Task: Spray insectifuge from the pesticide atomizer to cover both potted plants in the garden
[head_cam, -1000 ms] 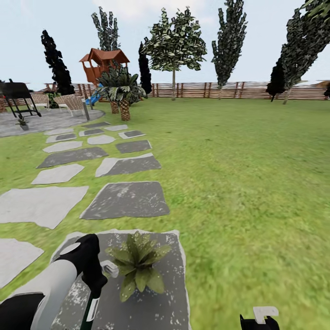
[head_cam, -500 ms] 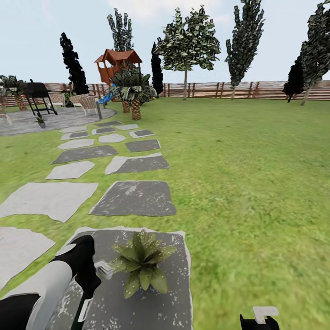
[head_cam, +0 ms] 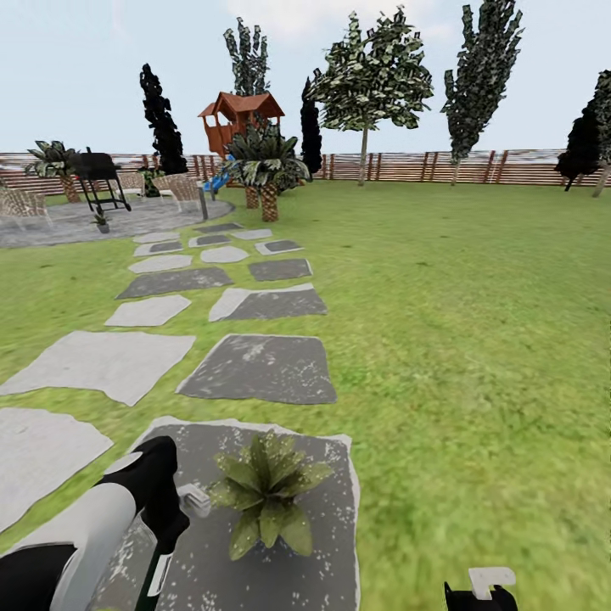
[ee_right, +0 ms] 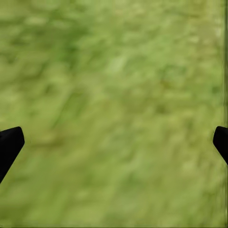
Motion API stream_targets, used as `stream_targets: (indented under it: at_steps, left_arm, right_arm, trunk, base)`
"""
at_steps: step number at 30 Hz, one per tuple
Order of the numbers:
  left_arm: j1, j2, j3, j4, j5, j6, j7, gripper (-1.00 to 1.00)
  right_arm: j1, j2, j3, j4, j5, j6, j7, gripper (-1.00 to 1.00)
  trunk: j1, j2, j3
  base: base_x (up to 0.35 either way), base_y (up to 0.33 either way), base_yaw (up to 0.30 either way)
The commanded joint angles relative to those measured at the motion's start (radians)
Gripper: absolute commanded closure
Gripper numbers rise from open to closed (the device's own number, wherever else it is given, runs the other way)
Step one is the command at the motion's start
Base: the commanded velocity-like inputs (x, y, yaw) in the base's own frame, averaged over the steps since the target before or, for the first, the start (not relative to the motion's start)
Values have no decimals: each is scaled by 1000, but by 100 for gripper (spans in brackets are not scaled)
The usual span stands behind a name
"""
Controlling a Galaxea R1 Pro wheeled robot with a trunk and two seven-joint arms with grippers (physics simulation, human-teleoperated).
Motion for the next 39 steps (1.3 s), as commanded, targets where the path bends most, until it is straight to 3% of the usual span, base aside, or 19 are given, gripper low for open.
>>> stream_targets:
  at_steps: [1, 12, 21, 33, 39]
  left_arm:
    - [0, -1, 5, -1, -8, 9, -8, 100]
    - [8, -2, 8, -2, -6, 9, -3, 100]
    - [35, -3, 12, -3, -5, 12, 4, 100]
    - [47, -6, 12, -7, -4, 12, 45, 100]
    - [55, -5, 12, -14, -4, 12, 45, 100]
  right_arm:
    - [-1, 0, -7, 2, 11, -5, -3, -100]
    - [-1, 0, -7, 3, 11, -5, -3, -100]
    - [-1, 0, -7, 2, 11, -5, -3, -100]
    - [-1, -2, -7, 2, 11, -3, -2, -100]
    - [-1, -1, -8, 2, 11, -5, -3, -100]
  trunk:
    - [0, 0, -1]
    - [0, 0, -1]
    - [0, 0, -1]
    - [0, 0, -1]
    - [0, 0, -1]
  base:
    - [31, -251, 1]
    - [-135, -240, 12]
    - [-33, -26, 250]
    - [183, -141, 64]
    - [-36, -248, 6]
